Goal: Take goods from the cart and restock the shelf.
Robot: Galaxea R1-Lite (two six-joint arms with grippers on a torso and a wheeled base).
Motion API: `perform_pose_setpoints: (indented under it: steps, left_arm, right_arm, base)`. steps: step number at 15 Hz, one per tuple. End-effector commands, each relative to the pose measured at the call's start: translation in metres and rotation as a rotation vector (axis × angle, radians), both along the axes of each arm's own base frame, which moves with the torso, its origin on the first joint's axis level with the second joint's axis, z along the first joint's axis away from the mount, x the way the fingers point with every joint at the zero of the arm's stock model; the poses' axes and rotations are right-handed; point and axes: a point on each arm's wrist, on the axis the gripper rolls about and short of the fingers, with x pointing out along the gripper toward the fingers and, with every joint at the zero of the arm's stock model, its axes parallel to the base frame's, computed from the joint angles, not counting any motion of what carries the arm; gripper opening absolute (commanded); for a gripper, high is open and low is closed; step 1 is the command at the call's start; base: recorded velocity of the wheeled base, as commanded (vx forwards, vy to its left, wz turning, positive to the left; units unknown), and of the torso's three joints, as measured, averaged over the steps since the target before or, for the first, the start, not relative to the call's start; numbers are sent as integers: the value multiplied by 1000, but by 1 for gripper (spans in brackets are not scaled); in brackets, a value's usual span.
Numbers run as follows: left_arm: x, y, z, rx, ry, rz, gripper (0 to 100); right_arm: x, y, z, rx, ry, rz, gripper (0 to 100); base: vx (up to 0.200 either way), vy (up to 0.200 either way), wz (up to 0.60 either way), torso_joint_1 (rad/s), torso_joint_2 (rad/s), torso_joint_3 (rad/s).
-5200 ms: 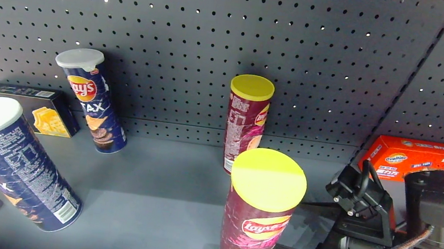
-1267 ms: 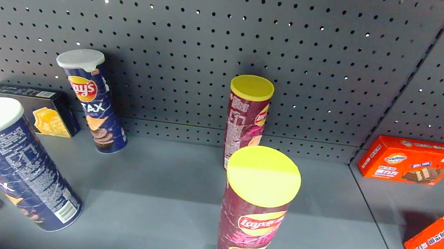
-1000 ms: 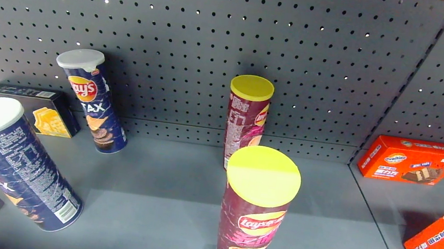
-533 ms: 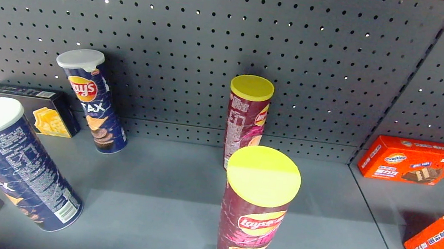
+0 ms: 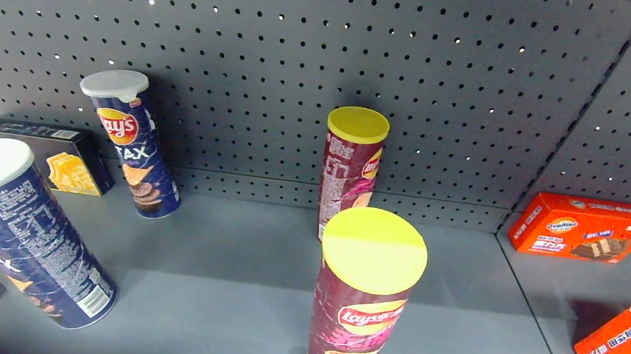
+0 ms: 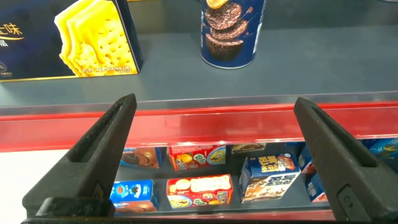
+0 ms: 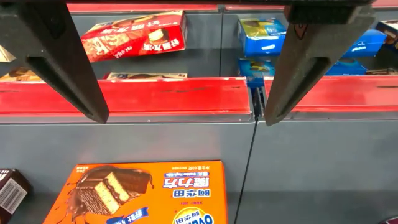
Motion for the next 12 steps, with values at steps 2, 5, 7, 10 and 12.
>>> perform_pose_setpoints:
  steps: [2,5,7,10,12]
  left_arm:
    - [0,0,0,0,1,1,100]
    - [0,0,0,3,0,-1,100]
    - [0,0,0,1,1,-3,100]
    - [0,0,0,1,1,-4,100]
    - [0,0,0,1,1,-4,100]
  right_arm:
    - [0,0,0,-1,2,0,100]
    - [0,0,0,-2,2,0,100]
    - [0,0,0,-2,2,0,100]
    - [0,0,0,1,2,0,100]
    - [0,0,0,1,2,0,100]
  base:
    - [0,0,0,0,0,0]
    - [0,0,0,0,0,0]
    - [0,0,0,0,0,0]
    - [0,0,0,0,0,0]
    - [0,0,0,0,0,0]
